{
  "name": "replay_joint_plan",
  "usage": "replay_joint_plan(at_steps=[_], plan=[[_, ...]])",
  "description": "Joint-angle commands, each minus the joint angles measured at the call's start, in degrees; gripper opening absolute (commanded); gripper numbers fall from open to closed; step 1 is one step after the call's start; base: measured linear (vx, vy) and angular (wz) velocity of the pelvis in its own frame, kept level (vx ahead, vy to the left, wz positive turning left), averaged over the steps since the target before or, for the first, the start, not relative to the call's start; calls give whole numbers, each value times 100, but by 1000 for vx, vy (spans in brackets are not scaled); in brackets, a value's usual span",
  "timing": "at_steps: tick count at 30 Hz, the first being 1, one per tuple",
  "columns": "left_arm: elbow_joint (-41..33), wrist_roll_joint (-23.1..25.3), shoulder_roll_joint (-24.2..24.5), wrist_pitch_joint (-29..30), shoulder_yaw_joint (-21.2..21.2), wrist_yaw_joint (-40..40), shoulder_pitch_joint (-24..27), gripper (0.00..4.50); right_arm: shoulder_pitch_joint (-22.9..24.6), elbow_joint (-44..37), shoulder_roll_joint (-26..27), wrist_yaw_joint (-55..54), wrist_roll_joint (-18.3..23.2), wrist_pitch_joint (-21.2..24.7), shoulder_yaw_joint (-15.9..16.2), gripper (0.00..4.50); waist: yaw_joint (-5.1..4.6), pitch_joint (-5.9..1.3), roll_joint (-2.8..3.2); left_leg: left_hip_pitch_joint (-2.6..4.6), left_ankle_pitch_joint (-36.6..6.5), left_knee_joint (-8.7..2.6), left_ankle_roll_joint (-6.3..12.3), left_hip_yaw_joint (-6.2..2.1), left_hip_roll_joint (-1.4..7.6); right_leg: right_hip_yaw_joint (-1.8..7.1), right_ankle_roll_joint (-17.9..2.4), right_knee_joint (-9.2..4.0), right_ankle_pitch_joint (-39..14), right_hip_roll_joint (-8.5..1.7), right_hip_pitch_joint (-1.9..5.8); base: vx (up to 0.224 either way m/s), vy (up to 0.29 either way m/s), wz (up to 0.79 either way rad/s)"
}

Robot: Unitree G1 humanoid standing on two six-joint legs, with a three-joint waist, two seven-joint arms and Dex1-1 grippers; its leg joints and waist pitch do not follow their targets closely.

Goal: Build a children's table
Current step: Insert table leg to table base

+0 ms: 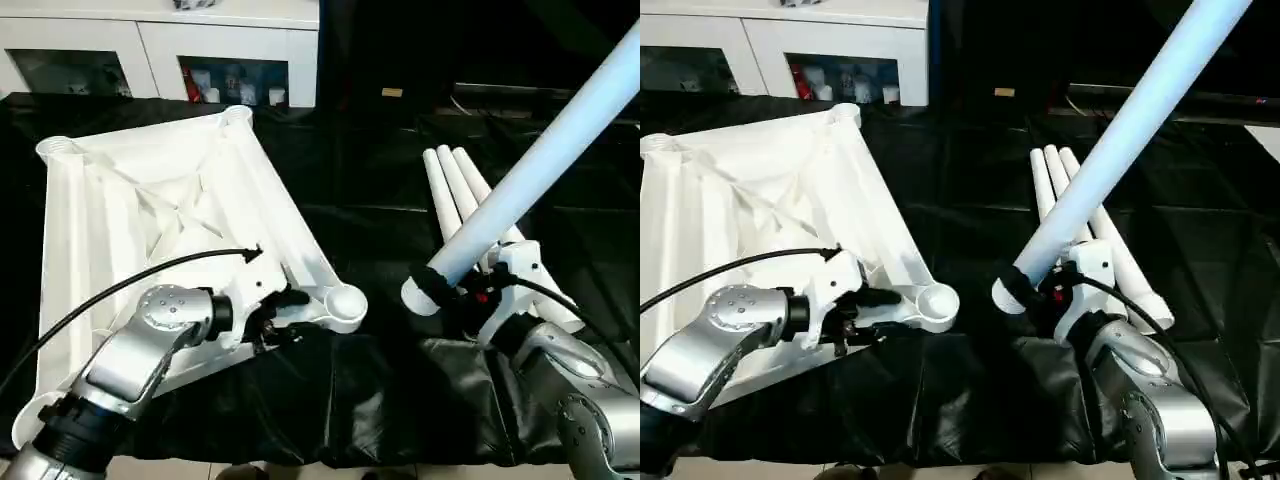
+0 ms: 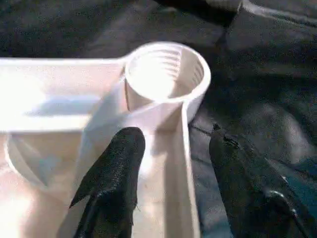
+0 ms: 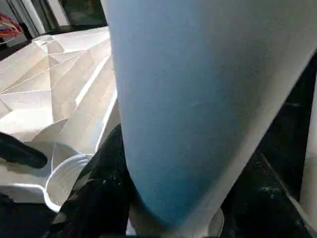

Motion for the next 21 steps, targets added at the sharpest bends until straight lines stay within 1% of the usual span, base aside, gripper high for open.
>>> replay_joint_plan(at_steps=[1,2,3,4,5,6,7,8,9,10,13,14,15,16,17,18,19,20,21], plan=[[-157,53,109,183,18,54,66,214,-37,-90,-54,51,19,48,8,192,24,-252,23,130,-1541,-545,54,-124,371,162,-1243,-421,-1466,-257,171,0,0,0],[-213,36,152,296,27,62,93,216,-60,-83,-58,61,10,48,15,192,21,-241,10,127,-1614,-555,-5,-125,369,165,-1167,-433,-1588,-254,158,0,0,0],[-250,28,175,339,37,64,107,206,-72,-82,-61,64,9,53,17,192,21,-242,6,131,-1635,-558,-27,-123,369,168,-1138,-436,-1624,-252,152,0,0,0],[-293,15,206,408,48,62,126,187,-78,-81,-69,75,9,58,24,192,23,-245,-3,129,-1603,-560,-48,-123,366,175,-1086,-438,-1615,-252,144,0,0,0],[-307,15,214,428,53,59,133,172,-80,-81,-75,76,13,60,28,192,25,-245,0,127,-1582,-561,-49,-122,365,176,-1078,-441,-1599,-254,144,0,0,0],[-349,20,244,470,62,48,160,167,-85,-75,-91,76,11,53,40,192,22,-246,-24,117,-1535,-561,-41,-119,363,174,-1063,-442,-1558,-251,148,0,0,0],[-349,20,244,470,62,48,160,165,-85,-75,-91,76,11,53,40,192,28,-248,-17,117,-1511,-561,-37,-123,366,173,-1063,-434,-1533,-255,151,0,0,0],[-365,57,268,501,64,74,181,165,-92,-64,-99,79,7,48,50,192,26,-246,-24,110,-1465,-562,-25,-119,365,172,-1066,-436,-1493,-255,150,0,0,0],[-371,83,285,521,65,104,199,141,-106,-47,-104,81,-4,40,64,192,31,-250,-15,115,-1441,-560,-25,-122,369,171,-1073,-428,-1452,-255,150,0,0,0],[-345,110,279,549,78,177,208,128,-143,-18,-97,82,-12,41,81,192,28,-255,-17,104,-1340,-555,-3,-119,362,169,-1092,-413,-1300,-248,159,0,0,0],[-322,102,242,564,91,254,191,120,-195,14,-95,94,-26,36,104,192,26,-254,-19,105,-1278,-550,23,-111,357,169,-1129,-408,-1184,-244,160,0,0,0],[-318,88,219,571,109,284,185,120,-206,21,-98,99,-31,35,110,192,28,-253,-18,104,-1279,-549,28,-109,357,168,-1138,-409,-1187,-245,161,0,0,0],[-313,72,199,568,126,301,180,94,-213,26,-103,108,-36,33,117,192,27,-252,-18,105,-1287,-549,31,-107,358,170,-1147,-411,-1190,-245,159,0,0,0],[-313,67,192,567,128,304,176,94,-218,31,-108,116,-39,30,119,192,26,-249,-18,104,-1301,-552,29,-108,359,170,-1147,-413,-1209,-246,160,0,0,0],[-317,65,188,574,117,297,166,86,-232,53,-117,134,-48,20,121,192,28,-262,-69,101,-1287,-546,51,-106,360,170,-1141,-407,-1270,-254,173,0,0,0],[-313,67,190,576,111,293,162,79,-238,61,-119,139,-52,16,123,192,34,-249,-45,107,-1311,-553,44,-101,366,175,-1130,-426,-1357,-258,156,0,0,0],[-310,66,188,575,105,290,159,79,-248,73,-125,143,-55,9,130,192,31,-247,-48,110,-1340,-553,34,-100,366,175,-1119,-432,-1406,-257,152,0,0,0],[-306,66,188,569,101,288,157,68,-256,80,-130,144,-56,4,137,192,30,-244,-50,109,-1410,-560,-4,-106,368,175,-1089,-439,-1518,-256,147,0,0,0],[-305,67,188,567,98,287,157,46,-258,82,-131,145,-57,3,139,192,29,-244,-50,106,-1424,-563,-16,-108,368,175,-1078,-440,-1536,-256,148,0,0,0]])
